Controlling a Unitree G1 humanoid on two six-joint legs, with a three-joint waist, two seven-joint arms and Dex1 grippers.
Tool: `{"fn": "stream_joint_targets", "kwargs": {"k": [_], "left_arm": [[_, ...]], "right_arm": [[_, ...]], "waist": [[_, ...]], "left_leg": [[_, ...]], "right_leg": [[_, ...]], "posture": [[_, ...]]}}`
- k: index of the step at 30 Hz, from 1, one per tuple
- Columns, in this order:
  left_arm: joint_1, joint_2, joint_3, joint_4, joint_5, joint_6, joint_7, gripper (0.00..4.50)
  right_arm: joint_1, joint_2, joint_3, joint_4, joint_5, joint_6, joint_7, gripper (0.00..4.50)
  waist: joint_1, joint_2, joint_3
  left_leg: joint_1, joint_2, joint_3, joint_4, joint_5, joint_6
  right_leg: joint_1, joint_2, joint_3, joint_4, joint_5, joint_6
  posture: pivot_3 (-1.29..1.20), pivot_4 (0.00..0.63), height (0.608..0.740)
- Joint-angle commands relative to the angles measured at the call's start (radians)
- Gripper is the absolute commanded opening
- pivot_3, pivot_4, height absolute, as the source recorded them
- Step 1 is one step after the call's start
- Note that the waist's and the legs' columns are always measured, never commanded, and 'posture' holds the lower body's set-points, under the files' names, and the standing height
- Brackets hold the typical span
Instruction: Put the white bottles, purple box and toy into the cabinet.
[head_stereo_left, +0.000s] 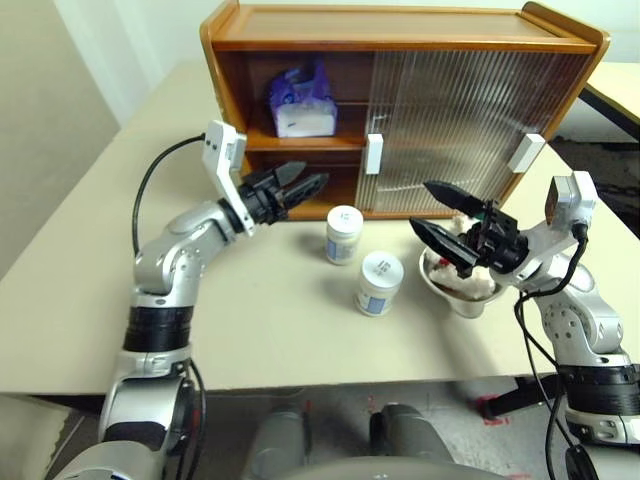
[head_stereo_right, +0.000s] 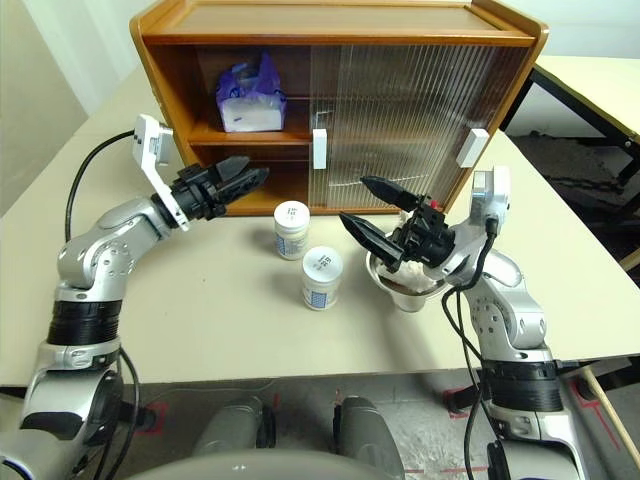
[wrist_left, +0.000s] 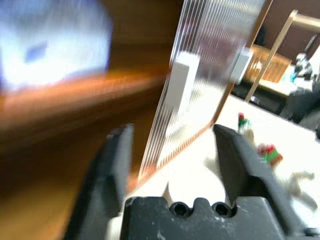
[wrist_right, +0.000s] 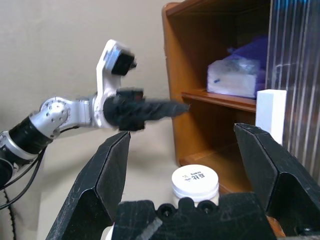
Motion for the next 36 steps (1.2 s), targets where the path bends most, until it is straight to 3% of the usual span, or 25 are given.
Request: {"fn": "stream_joint_targets", "kwargs": {"k": [1,13,20,36], "left_arm": [[0.053,0.040,-0.063,0.004,0.071,-0.066,-0.057,4.49],[0.110,-0.011,-0.245,0.186,0.269,-0.301,-0.122,4.49],[0.100,-0.057,-0.283,0.212,0.304,-0.271,-0.108,4.49],[-0.024,-0.228,-0.281,0.511,0.412,-0.437,-0.016,4.49]], "right_arm": [[-0.005,-0.007,-0.010,0.010,0.000,0.004,-0.003,4.50],[0.000,-0.009,-0.006,0.025,-0.054,-0.015,-0.030,4.50],[0.002,-0.023,-0.011,0.024,-0.045,-0.004,-0.025,4.50],[0.009,-0.039,-0.013,0.004,-0.037,0.011,-0.030,4.50]], "waist": [[0.003,0.001,0.000],[0.014,0.002,0.001],[0.017,0.002,0.001],[0.024,0.002,0.001]], "left_leg": [[0.000,0.000,0.000,0.000,0.000,0.000],[-0.002,0.001,0.000,-0.001,0.000,0.000],[-0.003,0.000,0.000,-0.001,0.000,0.000],[-0.003,0.000,0.000,0.000,0.003,0.005]], "right_leg": [[0.000,0.000,0.000,0.000,0.000,0.000],[-0.002,-0.008,-0.001,-0.001,-0.001,-0.002],[-0.002,-0.008,-0.001,-0.001,-0.001,-0.001],[-0.002,0.000,-0.001,-0.002,-0.001,0.000]], "posture": [[0.10,0.000,0.740],[0.08,0.000,0.740],[0.07,0.000,0.740],[0.06,0.000,0.740]]}}
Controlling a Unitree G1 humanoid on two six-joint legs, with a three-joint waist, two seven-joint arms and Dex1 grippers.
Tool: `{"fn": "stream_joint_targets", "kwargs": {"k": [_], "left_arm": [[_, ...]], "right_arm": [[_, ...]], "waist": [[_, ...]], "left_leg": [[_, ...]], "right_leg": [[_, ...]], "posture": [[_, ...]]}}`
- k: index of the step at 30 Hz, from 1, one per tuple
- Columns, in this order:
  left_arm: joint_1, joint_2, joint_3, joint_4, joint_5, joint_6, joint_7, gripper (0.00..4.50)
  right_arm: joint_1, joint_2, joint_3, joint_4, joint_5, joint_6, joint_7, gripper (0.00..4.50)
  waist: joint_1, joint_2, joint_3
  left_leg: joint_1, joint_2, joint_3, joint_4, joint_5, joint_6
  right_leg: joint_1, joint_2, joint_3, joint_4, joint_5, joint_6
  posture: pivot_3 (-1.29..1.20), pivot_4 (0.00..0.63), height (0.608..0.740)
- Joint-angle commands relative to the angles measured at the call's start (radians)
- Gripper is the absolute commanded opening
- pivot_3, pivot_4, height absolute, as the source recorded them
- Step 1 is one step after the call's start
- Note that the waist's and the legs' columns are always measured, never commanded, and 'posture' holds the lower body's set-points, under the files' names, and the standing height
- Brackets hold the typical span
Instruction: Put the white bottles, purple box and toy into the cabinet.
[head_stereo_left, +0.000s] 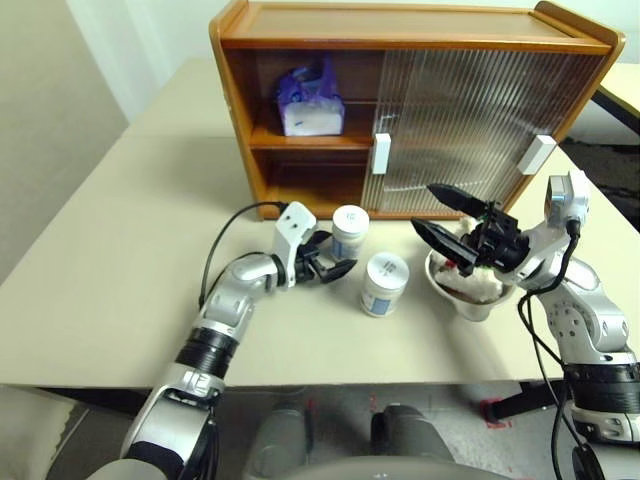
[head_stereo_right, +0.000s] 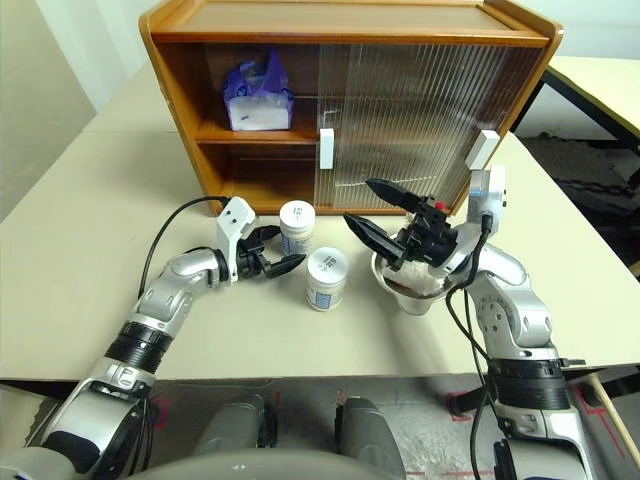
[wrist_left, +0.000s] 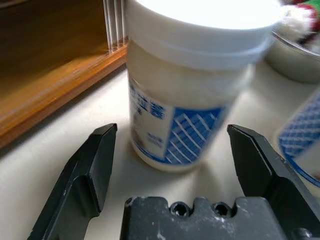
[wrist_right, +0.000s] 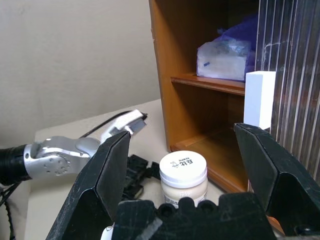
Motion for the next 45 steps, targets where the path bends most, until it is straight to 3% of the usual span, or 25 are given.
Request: {"fn": "stream_joint_targets", "kwargs": {"k": [1,4,5,20,32,45], "left_arm": [[-0.032,-0.032,0.007,0.074,0.011,-0.033,0.006,4.12],[-0.042,-0.043,0.011,0.097,0.010,-0.042,-0.005,3.17],[-0.040,-0.045,0.014,0.093,0.008,-0.042,-0.008,3.07],[-0.010,-0.022,0.173,-0.059,-0.041,-0.026,0.108,3.07],[-0.213,-0.081,0.192,0.246,0.049,-0.122,0.309,3.07],[-0.393,-0.115,0.212,0.557,0.081,-0.245,0.383,3.07]], "right_arm": [[0.007,-0.009,-0.013,-0.017,0.006,0.006,-0.003,4.50],[0.011,-0.008,-0.012,-0.023,0.006,0.005,-0.007,4.50],[0.012,-0.007,-0.013,-0.024,0.006,0.006,-0.010,4.50],[0.023,-0.013,-0.012,-0.033,0.009,0.013,-0.013,4.50],[0.056,-0.013,-0.027,-0.066,0.020,0.024,-0.026,4.50],[0.087,-0.004,-0.023,-0.105,0.024,0.028,-0.052,4.50]], "waist": [[0.000,0.000,0.000],[0.000,0.000,0.000],[0.000,0.000,0.000],[-0.001,0.000,0.000],[0.003,0.000,0.000],[0.001,-0.001,0.000]], "left_leg": [[0.000,0.000,0.000,0.000,0.000,0.000],[0.000,0.000,0.000,0.000,0.000,0.000],[0.000,0.000,0.000,0.000,0.000,0.000],[-0.001,0.000,0.000,0.000,-0.001,-0.002],[-0.001,0.000,0.000,0.000,0.000,0.000],[-0.010,-0.002,0.000,0.001,0.001,0.001]], "right_leg": [[0.000,0.000,0.000,0.000,0.000,0.000],[0.000,0.000,0.000,0.000,0.000,0.000],[0.000,0.000,0.000,0.000,0.000,0.000],[-0.001,-0.001,0.000,0.000,0.000,0.000],[-0.001,0.001,0.000,0.000,0.001,0.001],[-0.008,0.001,0.000,0.000,0.002,0.003]], "posture": [[0.06,0.000,0.740],[0.06,0.000,0.740],[0.05,0.000,0.740],[0.07,0.000,0.740],[0.05,0.000,0.740],[0.02,0.000,0.740]]}}
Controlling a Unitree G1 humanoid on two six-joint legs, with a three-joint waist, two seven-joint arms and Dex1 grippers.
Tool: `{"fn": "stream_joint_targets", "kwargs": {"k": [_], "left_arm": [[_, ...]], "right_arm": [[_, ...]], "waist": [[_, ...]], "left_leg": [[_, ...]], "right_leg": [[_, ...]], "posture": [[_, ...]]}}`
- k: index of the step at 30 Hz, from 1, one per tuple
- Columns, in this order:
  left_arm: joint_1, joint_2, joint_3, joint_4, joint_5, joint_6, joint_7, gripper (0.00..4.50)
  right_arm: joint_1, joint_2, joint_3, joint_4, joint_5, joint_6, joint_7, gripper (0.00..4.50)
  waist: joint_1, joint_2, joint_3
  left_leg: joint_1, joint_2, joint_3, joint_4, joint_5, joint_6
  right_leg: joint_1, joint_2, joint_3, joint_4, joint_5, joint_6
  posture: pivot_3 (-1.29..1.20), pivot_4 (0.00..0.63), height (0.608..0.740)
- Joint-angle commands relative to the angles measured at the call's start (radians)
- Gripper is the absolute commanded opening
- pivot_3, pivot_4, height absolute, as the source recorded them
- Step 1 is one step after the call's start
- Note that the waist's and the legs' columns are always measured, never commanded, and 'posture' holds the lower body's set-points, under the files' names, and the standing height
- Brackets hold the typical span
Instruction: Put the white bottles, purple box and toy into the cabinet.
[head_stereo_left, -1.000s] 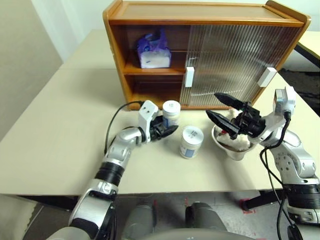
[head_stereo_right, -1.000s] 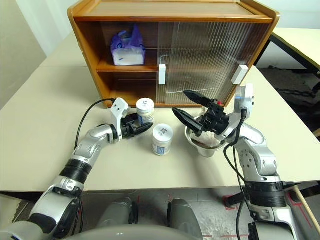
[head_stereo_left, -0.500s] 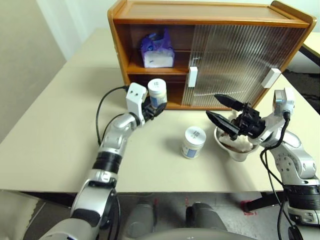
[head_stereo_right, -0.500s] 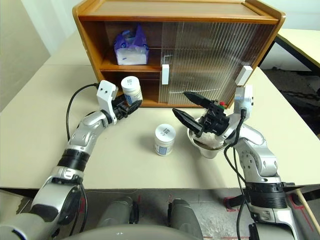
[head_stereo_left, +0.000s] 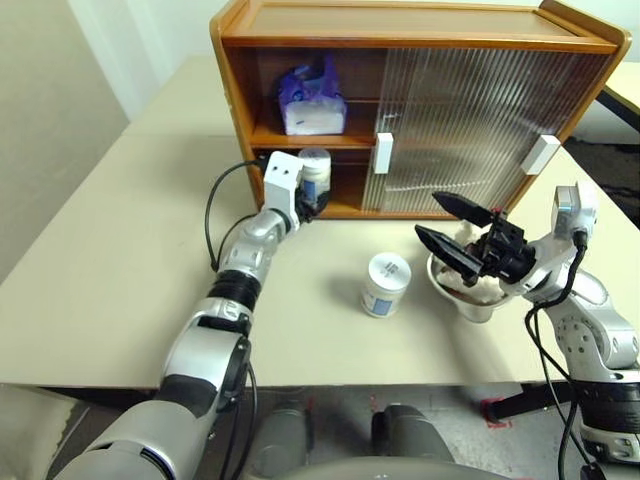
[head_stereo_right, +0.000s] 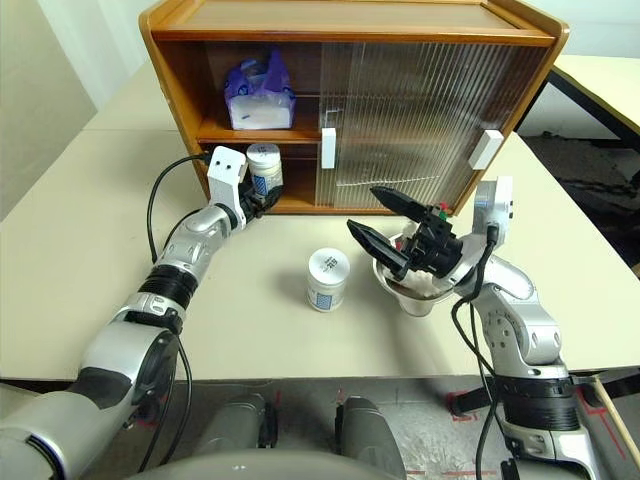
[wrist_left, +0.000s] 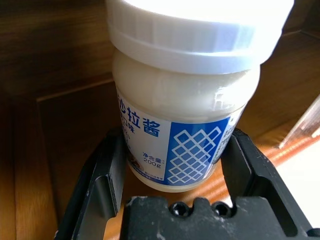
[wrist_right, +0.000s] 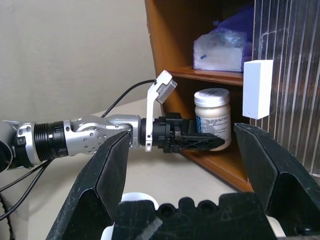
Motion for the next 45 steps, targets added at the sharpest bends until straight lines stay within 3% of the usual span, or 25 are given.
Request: {"fn": "stream_joint_targets", "kwargs": {"k": [1,9,23,27,35,45], "left_arm": [[-0.054,-0.014,0.010,0.082,0.014,-0.051,0.011,3.07],[-0.152,-0.014,0.016,0.264,0.038,-0.104,0.046,3.07],[-0.185,-0.036,0.037,0.339,0.056,-0.124,0.086,3.07],[-0.180,-0.035,0.037,0.340,0.058,-0.119,0.087,4.42],[-0.139,-0.040,0.041,0.295,0.042,-0.111,0.059,4.46],[0.010,-0.022,0.051,0.076,0.022,-0.041,0.043,4.46]], "right_arm": [[0.012,-0.003,-0.011,-0.024,0.013,0.007,-0.006,4.50],[0.022,-0.006,-0.016,-0.033,0.016,0.006,-0.012,4.50],[0.044,-0.012,-0.023,-0.066,0.025,0.012,-0.029,4.50],[0.044,-0.010,-0.023,-0.067,0.022,0.014,-0.030,4.50],[0.038,-0.001,-0.012,-0.059,0.014,0.012,-0.027,4.50],[0.021,0.003,0.005,-0.031,0.002,0.006,-0.009,4.50]], "waist": [[0.000,0.000,0.000],[-0.002,0.000,0.000],[-0.025,0.000,0.000],[-0.027,0.000,0.000],[-0.027,0.000,-0.001],[-0.024,-0.001,-0.002]], "left_leg": [[-0.001,0.000,0.000,0.000,0.000,0.000],[-0.003,-0.001,0.000,0.001,0.000,0.001],[-0.003,-0.002,-0.001,0.002,0.001,0.001],[-0.003,-0.002,-0.001,0.002,0.001,0.001],[-0.003,-0.002,-0.001,0.003,0.001,0.002],[-0.002,-0.001,-0.001,0.003,0.001,0.002]], "right_leg": [[-0.001,0.000,0.000,0.000,0.000,0.000],[-0.002,0.000,0.000,0.000,0.001,0.001],[-0.002,0.000,0.000,0.000,0.001,0.002],[-0.002,0.000,0.000,0.000,0.001,0.002],[-0.001,0.000,0.000,0.002,0.002,0.002],[-0.001,0.000,0.001,0.003,0.002,0.002]], "posture": [[0.02,0.000,0.740],[0.01,0.000,0.740],[-0.01,0.000,0.740],[-0.01,0.000,0.740],[0.01,0.000,0.740],[0.04,0.000,0.740]]}}
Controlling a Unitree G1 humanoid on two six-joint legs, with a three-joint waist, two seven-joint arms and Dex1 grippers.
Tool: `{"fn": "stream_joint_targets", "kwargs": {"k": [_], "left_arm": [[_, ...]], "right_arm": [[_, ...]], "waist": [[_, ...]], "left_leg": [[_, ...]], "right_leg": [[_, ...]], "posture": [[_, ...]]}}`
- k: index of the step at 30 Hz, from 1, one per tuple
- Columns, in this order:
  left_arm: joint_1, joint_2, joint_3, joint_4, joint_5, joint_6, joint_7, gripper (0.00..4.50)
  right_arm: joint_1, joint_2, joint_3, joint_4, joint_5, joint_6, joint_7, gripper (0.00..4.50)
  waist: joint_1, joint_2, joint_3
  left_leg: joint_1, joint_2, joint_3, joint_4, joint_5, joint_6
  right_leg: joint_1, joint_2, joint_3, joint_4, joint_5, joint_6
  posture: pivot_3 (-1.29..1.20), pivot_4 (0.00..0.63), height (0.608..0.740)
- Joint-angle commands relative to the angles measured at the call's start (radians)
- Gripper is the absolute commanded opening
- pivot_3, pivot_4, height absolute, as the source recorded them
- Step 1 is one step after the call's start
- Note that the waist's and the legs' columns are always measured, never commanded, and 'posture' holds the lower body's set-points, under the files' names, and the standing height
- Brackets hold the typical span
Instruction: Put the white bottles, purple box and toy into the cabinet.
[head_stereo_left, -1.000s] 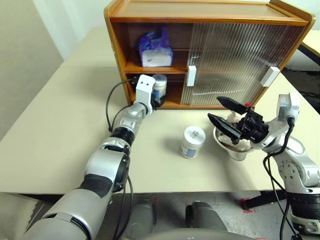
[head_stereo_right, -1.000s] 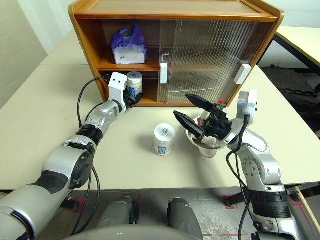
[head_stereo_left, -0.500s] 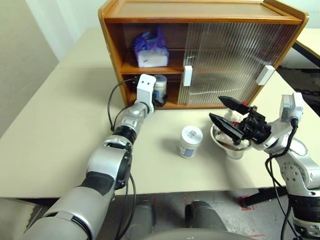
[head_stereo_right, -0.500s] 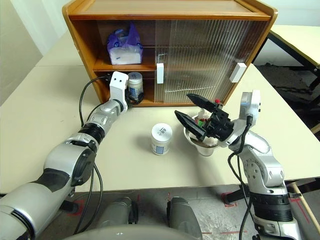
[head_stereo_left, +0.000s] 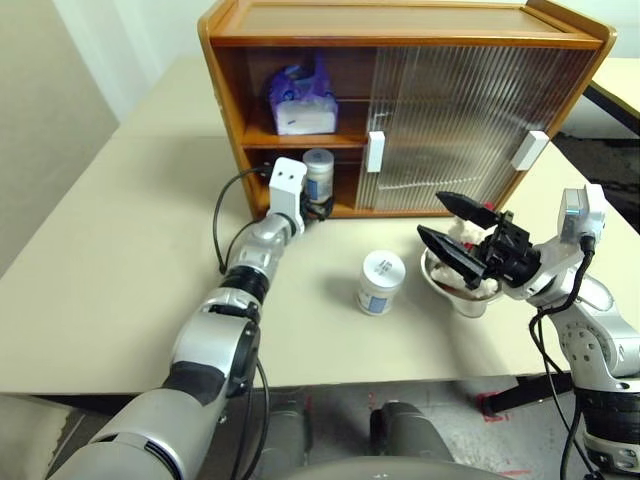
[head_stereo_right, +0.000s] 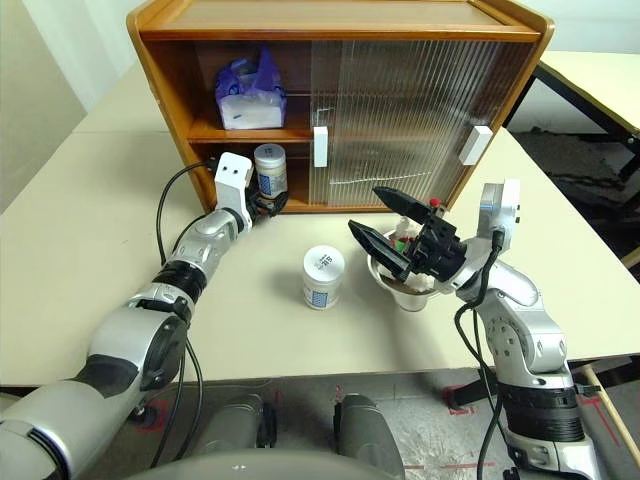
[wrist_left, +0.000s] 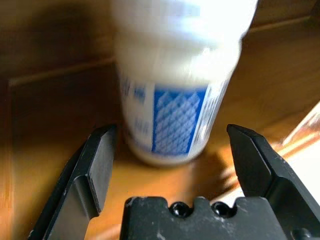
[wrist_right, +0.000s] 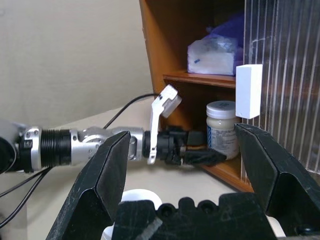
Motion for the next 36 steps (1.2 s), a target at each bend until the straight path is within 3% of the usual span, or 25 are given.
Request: {"fn": "stream_joint_targets", "kwargs": {"k": [1,12,16,25,36], "left_arm": [[0.032,0.007,0.008,-0.090,-0.011,0.044,0.000,4.46],[0.097,0.023,0.034,-0.279,-0.041,0.121,0.014,4.47],[0.104,0.018,0.039,-0.301,-0.051,0.128,0.014,3.53],[0.124,0.004,0.041,-0.337,-0.057,0.137,0.023,0.05],[0.041,-0.007,0.077,-0.211,-0.065,0.088,0.089,0.05]], "right_arm": [[-0.010,0.000,0.014,0.022,-0.007,-0.004,0.013,4.50],[-0.011,0.006,0.035,0.040,-0.020,-0.011,0.027,4.50],[-0.011,0.005,0.034,0.043,-0.022,-0.013,0.030,4.50],[-0.012,0.010,0.034,0.051,-0.028,-0.016,0.034,4.50],[-0.020,0.018,0.040,0.060,-0.038,-0.021,0.040,4.50]], "waist": [[0.000,0.000,0.000],[0.001,-0.001,-0.001],[0.001,-0.001,-0.001],[0.000,-0.001,-0.001],[0.001,-0.001,0.000]], "left_leg": [[0.000,0.000,0.000,0.000,0.000,0.000],[0.000,0.001,-0.001,0.007,0.000,0.000],[0.000,0.001,-0.001,0.013,0.000,0.000],[0.001,0.000,0.000,0.014,0.000,-0.001],[0.001,0.000,0.000,0.014,0.000,0.000]], "right_leg": [[0.000,0.000,0.000,0.001,0.000,0.000],[0.000,0.000,0.000,0.008,0.000,0.000],[0.001,0.000,0.000,0.011,0.000,0.000],[0.002,0.000,0.000,0.013,0.001,0.000],[0.001,0.000,0.000,0.012,0.001,0.000]], "posture": [[0.04,0.000,0.740],[0.05,0.000,0.740],[0.05,0.000,0.740],[0.05,0.000,0.740],[0.04,0.000,0.740]]}}
